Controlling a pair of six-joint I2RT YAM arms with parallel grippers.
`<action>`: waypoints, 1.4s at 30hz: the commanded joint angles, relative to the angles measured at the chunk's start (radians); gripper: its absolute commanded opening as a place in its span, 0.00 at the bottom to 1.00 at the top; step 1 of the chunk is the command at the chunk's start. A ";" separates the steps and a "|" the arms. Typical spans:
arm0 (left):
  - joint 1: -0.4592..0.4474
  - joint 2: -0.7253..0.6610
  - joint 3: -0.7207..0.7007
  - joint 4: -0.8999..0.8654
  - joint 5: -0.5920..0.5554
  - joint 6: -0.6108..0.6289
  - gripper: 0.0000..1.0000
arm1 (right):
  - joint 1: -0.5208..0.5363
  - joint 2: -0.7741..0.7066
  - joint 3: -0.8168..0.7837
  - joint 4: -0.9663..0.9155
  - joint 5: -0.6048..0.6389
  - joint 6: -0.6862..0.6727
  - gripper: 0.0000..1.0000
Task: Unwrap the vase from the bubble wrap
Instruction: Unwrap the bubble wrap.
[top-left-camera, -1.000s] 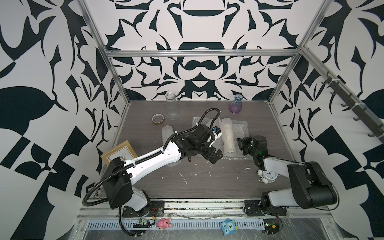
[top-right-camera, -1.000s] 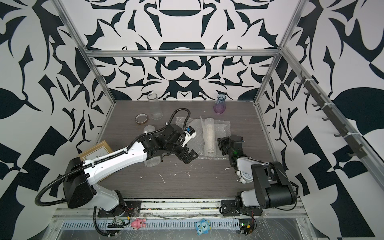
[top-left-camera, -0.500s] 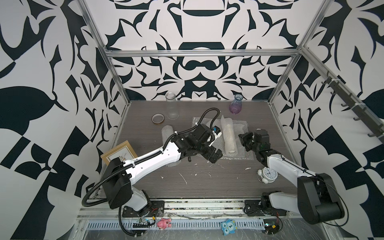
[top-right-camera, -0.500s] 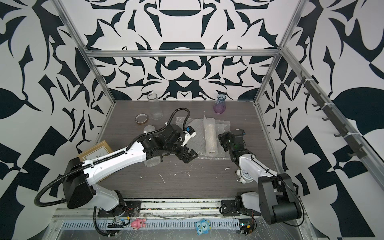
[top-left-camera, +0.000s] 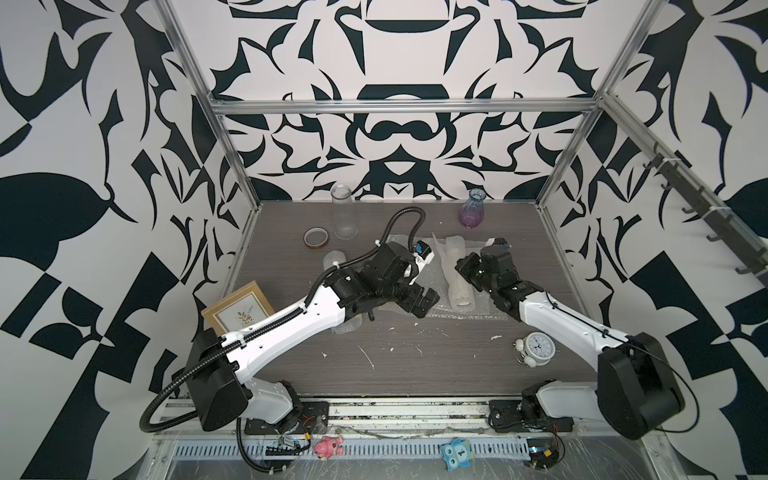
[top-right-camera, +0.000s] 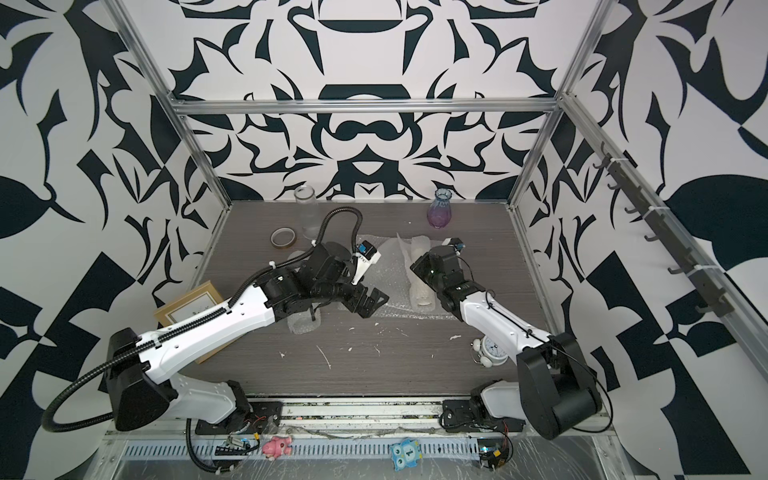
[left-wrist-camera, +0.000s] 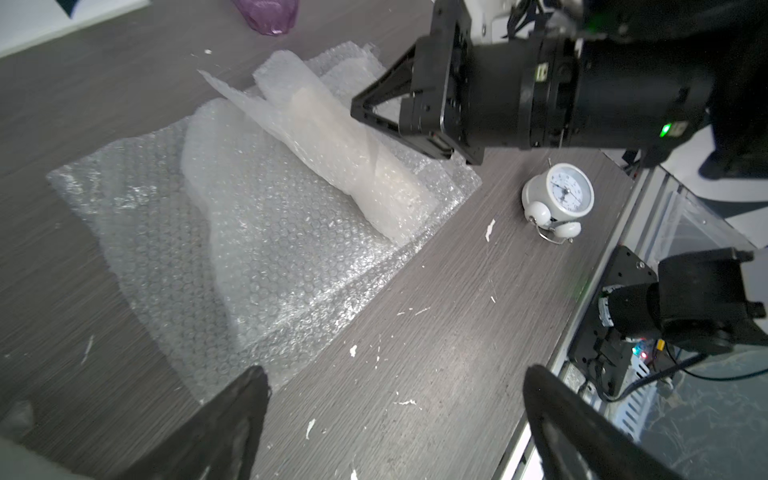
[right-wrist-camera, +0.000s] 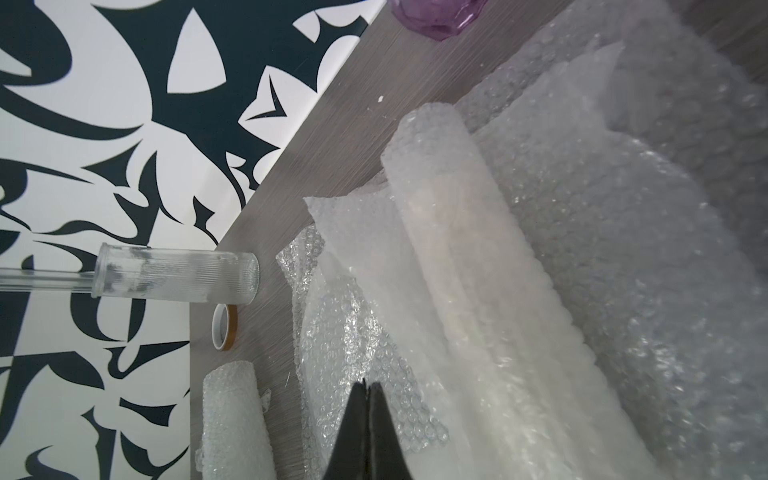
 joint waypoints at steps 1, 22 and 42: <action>0.066 -0.066 -0.019 0.022 -0.056 -0.036 0.99 | 0.052 0.062 0.070 -0.009 0.075 -0.055 0.00; 0.379 -0.240 -0.067 0.085 -0.047 -0.120 0.99 | 0.284 0.414 0.484 -0.242 0.102 -0.275 0.47; 0.476 -0.113 -0.083 0.136 0.150 -0.225 0.99 | 0.153 0.009 0.334 -0.362 0.264 -0.398 0.58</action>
